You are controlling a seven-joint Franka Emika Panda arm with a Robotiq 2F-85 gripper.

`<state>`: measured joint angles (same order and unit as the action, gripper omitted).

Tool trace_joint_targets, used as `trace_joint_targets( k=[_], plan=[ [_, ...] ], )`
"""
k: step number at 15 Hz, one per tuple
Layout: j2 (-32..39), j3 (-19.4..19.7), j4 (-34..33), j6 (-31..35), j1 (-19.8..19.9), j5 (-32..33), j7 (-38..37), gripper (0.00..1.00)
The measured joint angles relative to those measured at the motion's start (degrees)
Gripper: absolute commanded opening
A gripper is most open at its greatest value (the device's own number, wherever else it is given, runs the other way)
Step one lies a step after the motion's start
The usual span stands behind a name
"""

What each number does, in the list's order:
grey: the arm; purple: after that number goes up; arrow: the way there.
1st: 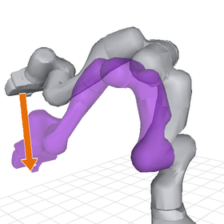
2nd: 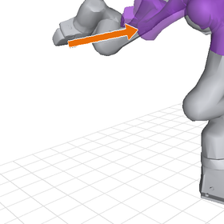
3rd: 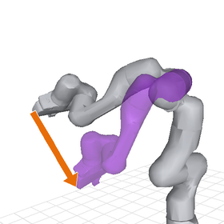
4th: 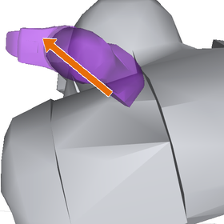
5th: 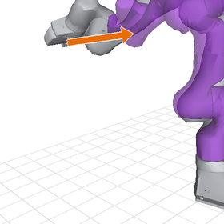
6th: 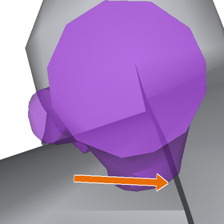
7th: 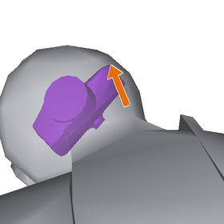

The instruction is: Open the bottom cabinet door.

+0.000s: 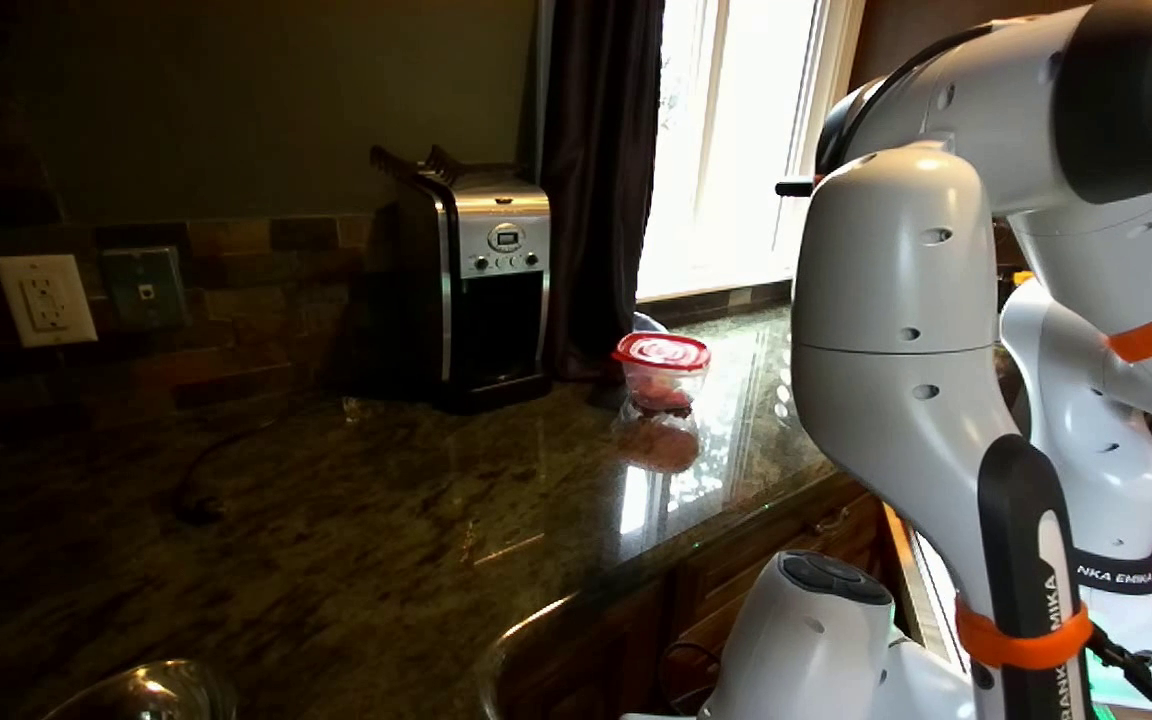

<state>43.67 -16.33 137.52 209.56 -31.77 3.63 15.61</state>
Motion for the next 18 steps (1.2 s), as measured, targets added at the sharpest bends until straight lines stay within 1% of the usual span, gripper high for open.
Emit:
trace_joint_targets(
  k=[1, 3, 4, 5, 6, 7, 9, 12, 18],
  plan=[
    [0.4, 0.0, -0.4, -0.1, 0.1, 0.1, -0.1, 0.42],
    [1.1, 0.0, -1.2, -0.5, 0.2, 0.2, -0.5, 0.37],
    [1.3, 0.0, -1.4, -0.6, 0.2, 0.2, -0.7, 0.3],
    [1.6, 0.1, -1.6, -0.7, 0.3, 0.3, -0.8, 0.2],
    [1.7, 0.2, -1.7, -1.1, 0.3, 0.3, -1.0, 0.13],
    [1.7, 0.1, -1.7, -1.8, 0.2, 0.4, -1.3, 0.08],
    [0.9, 0.2, -1.7, -3.8, -0.1, 0.2, -2.2, 0.08],
    [-1.9, 0.5, -0.5, -9.8, -0.3, -0.1, -3.2, 0.08],
    [-10.3, 2.8, 7.7, -21.7, -0.4, -1.0, -7.3, 0.08]
  ],
)
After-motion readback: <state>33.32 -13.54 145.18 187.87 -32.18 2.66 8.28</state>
